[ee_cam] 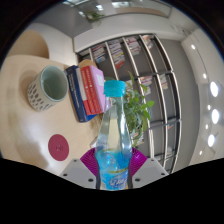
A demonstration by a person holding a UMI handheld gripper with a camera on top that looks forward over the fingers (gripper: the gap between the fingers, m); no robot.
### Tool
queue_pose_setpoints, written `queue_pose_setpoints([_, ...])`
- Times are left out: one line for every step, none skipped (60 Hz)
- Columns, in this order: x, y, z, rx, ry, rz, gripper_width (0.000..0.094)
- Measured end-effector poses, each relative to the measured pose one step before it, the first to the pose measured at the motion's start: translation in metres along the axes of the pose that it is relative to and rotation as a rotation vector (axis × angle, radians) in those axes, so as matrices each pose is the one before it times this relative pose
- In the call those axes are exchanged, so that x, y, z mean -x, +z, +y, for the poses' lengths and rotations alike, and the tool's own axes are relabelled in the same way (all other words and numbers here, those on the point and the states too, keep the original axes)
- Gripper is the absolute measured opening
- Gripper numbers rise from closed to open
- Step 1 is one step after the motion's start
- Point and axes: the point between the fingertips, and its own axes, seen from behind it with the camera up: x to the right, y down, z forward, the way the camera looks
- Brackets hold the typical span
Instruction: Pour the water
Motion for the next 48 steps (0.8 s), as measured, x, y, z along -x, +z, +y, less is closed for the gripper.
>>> queue_pose_setpoints([0.00117,0.00270,-0.00485,-0.00083,-0.0479,0.00079,0.0355])
queue_pose_setpoints([0.00025,0.00193,-0.00389,0.00102,-0.0488,0.00051,0.0354])
queue_pose_setpoints([-0.00016,0.00197,-0.00448,-0.00133,-0.0453,0.00319,0.0354])
queue_pose_setpoints([-0.00083,0.00199,-0.00500,-0.00514,-0.0409,0.00636,0.0356])
queue_pose_setpoints([-0.00074,0.00214,-0.00485,-0.00627,-0.0395,0.00667,0.0355])
queue_pose_setpoints([0.00031,0.00271,-0.00140,-0.00628,-0.0414,0.00261,0.0356])
queue_pose_setpoints([-0.00341,-0.00065,-0.00470,-0.00068,-0.0441,0.00020,0.0356])
queue_pose_setpoints([0.00008,0.00127,-0.00448,-0.00273,-0.0393,0.00327,0.0357])
queue_pose_setpoints([0.00005,0.00159,-0.00367,-0.00208,-0.0360,0.00284,0.0362])
queue_pose_setpoints([0.00082,0.00171,-0.00287,0.00182,-0.0357,-0.00008,0.0359])
queue_pose_setpoints([0.00107,0.00142,-0.00238,0.00370,-0.0339,-0.00071,0.0359])
queue_pose_setpoints([0.00058,0.00137,-0.00275,0.00095,-0.0293,0.00055,0.0362])
queue_pose_setpoints([0.00001,0.00153,-0.00339,-0.00335,-0.0254,0.00211,0.0361])
queue_pose_setpoints([-0.00002,0.00135,-0.00308,-0.00259,-0.0249,0.00285,0.0361])
queue_pose_setpoints([-0.00173,-0.00549,0.00617,-0.00426,-0.0301,-0.00098,0.0361])
queue_pose_setpoints([0.00265,0.00954,-0.00853,0.00247,-0.0263,0.00631,0.0362])
queue_pose_setpoints([-0.00023,0.00195,-0.00222,0.00156,-0.0304,0.00235,0.0361])
queue_pose_setpoints([-0.00052,0.00158,-0.00155,0.00032,-0.0291,0.00287,0.0360])
queue_pose_setpoints([-0.00040,0.00161,-0.00186,-0.00058,-0.0293,0.00364,0.0361])
queue_pose_setpoints([-0.00020,0.00172,-0.00201,-0.00096,-0.0294,0.00348,0.0360])
queue_pose_setpoints([-0.00060,0.00168,-0.00228,-0.00225,-0.0291,0.00409,0.0360])
queue_pose_setpoints([-0.00081,0.00178,-0.00227,-0.00213,-0.0292,0.00491,0.0361])
queue_pose_setpoints([-0.00038,-0.00206,0.00173,0.00025,-0.0349,0.00110,0.0363])
queue_pose_setpoints([-0.00046,0.00262,-0.00459,-0.00123,-0.0239,0.00700,0.0361])
queue_pose_setpoints([-0.00163,0.00051,-0.00155,0.00082,-0.0262,0.00584,0.0361])
queue_pose_setpoints([-0.00142,0.00089,-0.00201,-0.00119,-0.0229,0.00586,0.0362])
queue_pose_setpoints([-0.00130,0.00081,-0.00193,-0.00301,-0.0204,0.00447,0.0361])
queue_pose_setpoints([-0.00089,0.00057,-0.00153,-0.00245,-0.0194,0.00233,0.0362])
queue_pose_setpoints([-0.00087,0.00078,-0.00095,0.00089,-0.0180,0.00248,0.0363])
queue_pose_setpoints([-0.00132,0.00087,-0.00043,0.00167,-0.0158,0.00418,0.0360])
queue_pose_setpoints([-0.00176,0.00037,-0.00034,0.00121,-0.0131,0.00462,0.0360])
queue_pose_setpoints([-0.00135,0.00039,-0.00023,0.00138,-0.0103,0.00367,0.0360])
queue_pose_setpoints([0.00056,0.00162,-0.00035,0.00293,-0.0128,0.00202,0.0361])
queue_pose_setpoints([-0.00046,-0.00013,0.00028,0.00017,-0.0062,-0.00150,0.0361])
queue_pose_setpoints([-0.00084,-0.00001,-0.00043,-0.00078,-0.0039,0.00169,0.0362])
queue_pose_setpoints([-0.00079,0.00036,-0.00075,-0.00253,-0.0007,0.00246,0.0361])
queue_pose_setpoints([-0.00067,0.00039,-0.00025,-0.00118,0.0007,0.00241,0.0360])
queue_pose_setpoints([-0.00058,0.00031,0.00037,0.00148,-0.0002,0.00164,0.0361])
queue_pose_setpoints([-0.00058,0.00017,0.00095,0.00306,-0.0004,0.00092,0.0361])
queue_pose_setpoints([-0.00053,0.00018,0.00047,0.00138,0.0011,0.00022,0.0361])
queue_pose_setpoints([-0.00091,0.00009,0.00041,0.00055,0.0027,0.00086,0.0360])
queue_pose_setpoints([-0.00027,-0.00003,0.00056,-0.00053,0.0104,-0.00137,0.0361])
queue_pose_setpoints([-0.00028,-0.00035,0.00095,0.00077,0.0155,-0.00229,0.0362])
queue_pose_setpoints([-0.00070,-0.00063,0.00086,-0.00052,0.0214,-0.00193,0.0361])
queue_pose_setpoints([-0.00078,-0.00056,-0.00001,0.00091,0.0244,0.00067,0.0361])
queue_pose_setpoints([-0.00101,-0.00098,0.00115,0.00010,0.0334,-0.00338,0.0362])
queue_pose_setpoints([-0.00095,-0.00187,0.00250,-0.00239,0.0407,-0.00858,0.0361])
queue_pose_setpoints([-0.00141,-0.00153,0.00155,0.00193,0.0448,-0.00521,0.0361])
